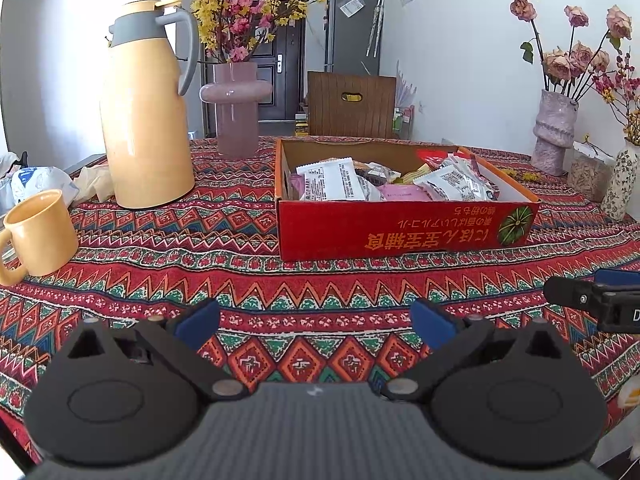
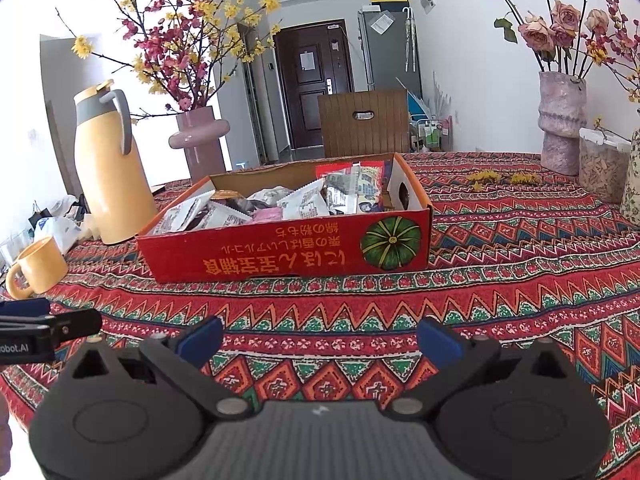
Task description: Organize snacks
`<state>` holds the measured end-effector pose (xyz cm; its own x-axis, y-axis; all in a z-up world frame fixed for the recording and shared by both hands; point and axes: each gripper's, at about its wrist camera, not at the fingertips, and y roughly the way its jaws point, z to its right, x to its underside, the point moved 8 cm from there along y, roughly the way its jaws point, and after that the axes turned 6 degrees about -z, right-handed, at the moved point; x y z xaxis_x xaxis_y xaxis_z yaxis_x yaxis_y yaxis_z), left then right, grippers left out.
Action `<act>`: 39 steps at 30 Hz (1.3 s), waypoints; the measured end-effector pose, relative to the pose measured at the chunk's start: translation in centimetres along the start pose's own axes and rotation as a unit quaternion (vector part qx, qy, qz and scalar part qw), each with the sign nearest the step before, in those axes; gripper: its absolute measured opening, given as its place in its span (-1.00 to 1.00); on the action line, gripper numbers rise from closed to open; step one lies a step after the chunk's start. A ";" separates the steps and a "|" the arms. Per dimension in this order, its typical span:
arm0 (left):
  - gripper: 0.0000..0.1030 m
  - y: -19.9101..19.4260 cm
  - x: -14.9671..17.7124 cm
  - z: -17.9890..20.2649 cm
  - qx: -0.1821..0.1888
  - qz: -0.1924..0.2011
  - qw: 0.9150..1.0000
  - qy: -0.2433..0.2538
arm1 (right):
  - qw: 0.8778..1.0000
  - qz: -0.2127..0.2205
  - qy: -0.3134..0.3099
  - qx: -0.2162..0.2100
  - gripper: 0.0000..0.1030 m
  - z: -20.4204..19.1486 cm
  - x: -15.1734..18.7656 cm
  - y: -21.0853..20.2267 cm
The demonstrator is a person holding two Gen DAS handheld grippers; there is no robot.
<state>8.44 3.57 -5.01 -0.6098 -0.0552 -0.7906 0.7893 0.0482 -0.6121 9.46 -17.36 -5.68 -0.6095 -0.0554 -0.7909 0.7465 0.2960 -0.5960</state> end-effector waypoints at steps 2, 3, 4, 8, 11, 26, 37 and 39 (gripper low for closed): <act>1.00 0.0 0.0 0.0 0.000 0.000 1.000 0.000 | 1.000 0.000 0.000 0.001 1.00 0.0 0.0 0.0; 1.00 0.0 0.0 0.0 -0.001 0.000 1.000 0.000 | 1.000 0.000 0.000 0.001 1.00 0.0 0.0 0.0; 1.00 0.0 0.0 0.0 -0.001 0.000 1.000 -0.001 | 1.000 -0.001 0.000 0.001 1.00 0.0 0.0 0.0; 1.00 0.0 0.0 0.0 -0.001 0.000 1.000 0.000 | 1.000 -0.001 0.000 0.001 1.00 0.0 0.0 0.0; 1.00 0.1 0.0 0.1 -0.001 0.000 1.000 0.000 | 1.000 0.000 0.000 0.001 1.00 0.0 0.0 0.0; 1.00 0.0 0.0 0.3 -0.001 0.001 1.000 0.004 | 1.000 0.000 0.000 0.001 1.00 0.0 0.0 0.0; 1.00 -0.1 0.0 0.5 0.001 0.001 1.000 0.007 | 1.000 0.000 0.000 0.001 1.00 0.0 0.0 0.0; 1.00 -0.1 0.0 0.5 0.000 0.001 1.000 0.007 | 1.000 -0.001 0.000 0.001 1.00 0.0 0.0 0.0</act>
<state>8.34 3.10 -4.95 -0.6089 -0.0419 -0.7921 0.7907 0.0474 -0.6103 9.49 -17.39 -5.71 -0.6104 -0.0557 -0.7901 0.7462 0.2943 -0.5972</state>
